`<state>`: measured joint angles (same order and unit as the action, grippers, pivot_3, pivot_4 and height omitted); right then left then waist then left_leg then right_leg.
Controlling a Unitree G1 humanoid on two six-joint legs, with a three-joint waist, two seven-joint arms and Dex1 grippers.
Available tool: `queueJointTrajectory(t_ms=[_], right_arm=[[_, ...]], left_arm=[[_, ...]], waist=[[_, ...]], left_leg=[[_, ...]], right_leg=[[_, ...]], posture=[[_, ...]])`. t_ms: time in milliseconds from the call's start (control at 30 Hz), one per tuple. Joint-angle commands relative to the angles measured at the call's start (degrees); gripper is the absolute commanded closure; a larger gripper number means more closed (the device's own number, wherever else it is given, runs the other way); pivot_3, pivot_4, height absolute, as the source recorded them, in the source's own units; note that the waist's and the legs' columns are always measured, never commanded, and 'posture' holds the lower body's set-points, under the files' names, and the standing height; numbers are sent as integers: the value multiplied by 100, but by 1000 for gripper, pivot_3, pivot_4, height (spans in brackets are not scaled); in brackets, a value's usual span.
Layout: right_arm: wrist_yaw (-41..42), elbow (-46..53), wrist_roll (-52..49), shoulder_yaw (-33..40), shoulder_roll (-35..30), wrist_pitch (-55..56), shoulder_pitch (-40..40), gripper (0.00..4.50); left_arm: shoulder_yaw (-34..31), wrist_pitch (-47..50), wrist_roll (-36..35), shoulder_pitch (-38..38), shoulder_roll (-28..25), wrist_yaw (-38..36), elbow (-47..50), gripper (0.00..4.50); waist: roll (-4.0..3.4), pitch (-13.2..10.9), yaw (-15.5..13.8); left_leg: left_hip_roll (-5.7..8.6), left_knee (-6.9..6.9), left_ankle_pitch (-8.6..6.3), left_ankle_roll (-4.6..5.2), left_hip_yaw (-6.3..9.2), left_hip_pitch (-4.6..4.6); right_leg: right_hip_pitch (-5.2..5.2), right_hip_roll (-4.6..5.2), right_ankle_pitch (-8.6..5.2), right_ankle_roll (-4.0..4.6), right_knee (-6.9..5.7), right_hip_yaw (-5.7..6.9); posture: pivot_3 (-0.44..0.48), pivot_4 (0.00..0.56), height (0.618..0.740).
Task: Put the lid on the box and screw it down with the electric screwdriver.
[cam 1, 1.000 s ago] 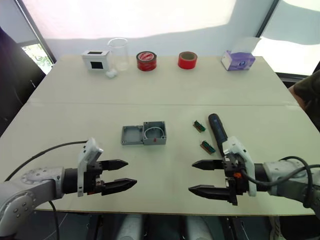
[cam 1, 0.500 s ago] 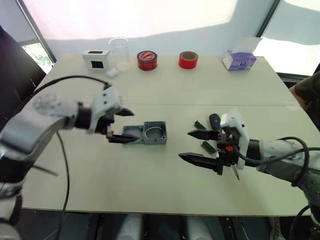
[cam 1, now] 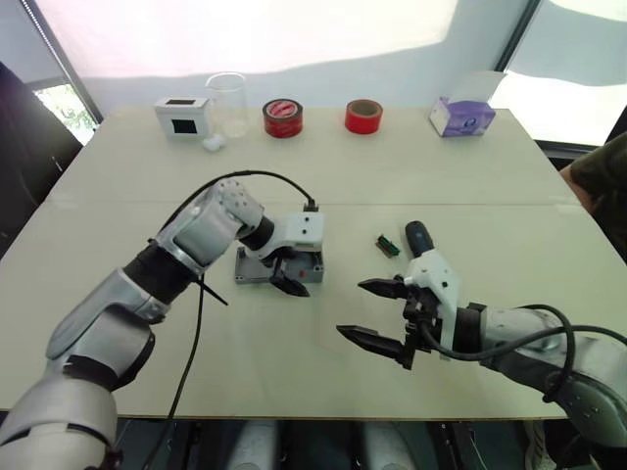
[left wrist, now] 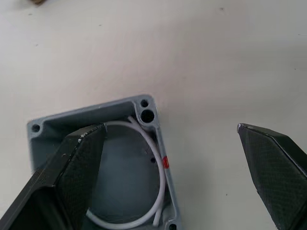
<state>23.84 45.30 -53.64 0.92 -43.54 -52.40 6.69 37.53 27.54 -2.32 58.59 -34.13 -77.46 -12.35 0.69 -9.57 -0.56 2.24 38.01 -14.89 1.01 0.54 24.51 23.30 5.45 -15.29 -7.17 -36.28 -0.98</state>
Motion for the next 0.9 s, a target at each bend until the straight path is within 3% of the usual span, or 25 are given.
queueJointTrajectory(t_ms=[33,267,300,333,367,767,900], right_arm=[[-238,272,16,110,151,93,-127,0],[-419,303,78,193,250,150,-211,0],[-428,297,72,193,253,147,-199,0],[-437,287,69,192,255,143,-180,0],[-444,280,66,192,257,140,-167,0],[-398,109,-15,310,196,69,-12,0],[-275,97,-128,447,80,3,-95,0]], left_arm=[[-11,-268,306,35,113,-30,-153,505],[-98,-311,510,-31,260,-168,-187,3385],[-109,-330,534,-38,269,-187,-193,3596],[-99,-377,579,-54,268,-191,-202,4275],[-91,-411,611,-66,267,-193,-209,4456],[-348,-1153,794,351,551,-258,-772,4456],[-430,-1736,536,607,550,-901,-927,4456]], waist=[[0,0,-13],[0,0,-13],[0,0,-10],[0,0,-9],[0,0,-9],[1,0,-28],[1,-1,-10]], left_leg=[[0,0,0,0,0,0],[3,6,0,0,1,0],[3,6,0,0,1,0],[3,6,0,0,1,0],[3,6,0,0,1,0],[5,11,0,0,4,0],[4,12,-1,2,3,1]], right_leg=[[0,0,0,0,0,0],[-4,3,2,-4,-2,0],[-4,3,2,-4,-2,0],[-4,2,3,-4,-2,0],[-4,3,3,-4,-2,0],[-8,3,3,-5,-4,3],[-6,3,4,-6,-4,3]], posture=[[0,150,740],[0,150,740],[0,150,740],[0,150,740],[0,150,740],[0,150,740],[0,150,740]])
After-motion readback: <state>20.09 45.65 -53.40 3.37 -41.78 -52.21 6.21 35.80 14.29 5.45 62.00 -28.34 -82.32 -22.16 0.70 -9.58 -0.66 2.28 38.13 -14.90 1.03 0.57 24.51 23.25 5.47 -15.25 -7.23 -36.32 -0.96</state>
